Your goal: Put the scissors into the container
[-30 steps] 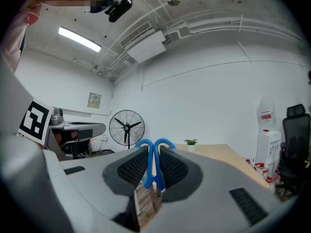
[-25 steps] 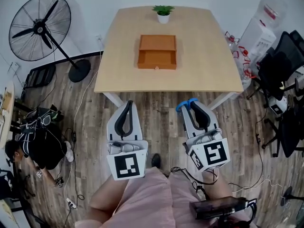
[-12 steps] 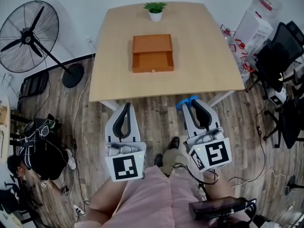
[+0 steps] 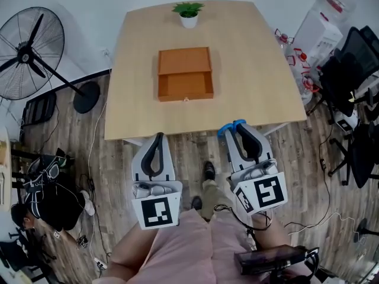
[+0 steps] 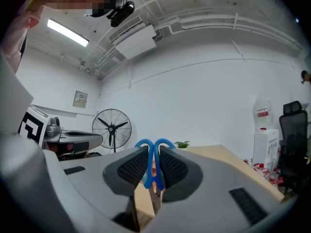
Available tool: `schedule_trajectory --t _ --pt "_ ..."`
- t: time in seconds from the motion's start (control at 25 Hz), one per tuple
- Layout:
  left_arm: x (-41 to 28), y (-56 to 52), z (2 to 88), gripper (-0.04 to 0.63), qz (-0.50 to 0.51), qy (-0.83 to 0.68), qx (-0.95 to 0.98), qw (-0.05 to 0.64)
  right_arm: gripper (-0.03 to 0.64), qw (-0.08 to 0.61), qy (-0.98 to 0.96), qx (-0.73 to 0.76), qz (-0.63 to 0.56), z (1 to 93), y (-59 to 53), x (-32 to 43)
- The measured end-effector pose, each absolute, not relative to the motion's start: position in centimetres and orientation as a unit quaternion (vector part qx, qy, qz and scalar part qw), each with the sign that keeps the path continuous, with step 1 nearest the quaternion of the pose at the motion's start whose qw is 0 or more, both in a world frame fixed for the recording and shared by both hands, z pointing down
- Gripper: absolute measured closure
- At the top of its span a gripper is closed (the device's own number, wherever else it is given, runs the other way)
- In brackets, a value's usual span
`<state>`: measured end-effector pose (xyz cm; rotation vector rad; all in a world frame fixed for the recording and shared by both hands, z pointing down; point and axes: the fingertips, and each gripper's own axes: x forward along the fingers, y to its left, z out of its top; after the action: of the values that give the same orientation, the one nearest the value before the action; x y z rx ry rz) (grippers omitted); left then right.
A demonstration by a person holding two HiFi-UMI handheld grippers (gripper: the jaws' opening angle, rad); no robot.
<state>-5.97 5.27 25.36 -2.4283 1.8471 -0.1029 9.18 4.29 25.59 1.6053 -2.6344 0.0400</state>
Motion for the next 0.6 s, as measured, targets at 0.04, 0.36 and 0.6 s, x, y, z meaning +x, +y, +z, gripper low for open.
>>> schedule_trajectory --t 0.04,0.36,0.6 --pt "-5.8 4.3 25.4 0.591 -0.036 0.606 -0.794 0.044 0.542 0.029 -0.855 0.518 0.016 25.7 3.4 9.3" --pt "-4.6 -3.3 24.5 0.591 -0.045 0.631 -0.773 0.047 0.542 0.024 -0.874 0.485 0.019 25.0 -5.3 10.3" --pt "-3.8 -7.8 22.7 0.591 -0.033 0.654 -0.753 0.064 0.542 0.012 -0.894 0.447 0.012 23.8 -10.5 10.4"
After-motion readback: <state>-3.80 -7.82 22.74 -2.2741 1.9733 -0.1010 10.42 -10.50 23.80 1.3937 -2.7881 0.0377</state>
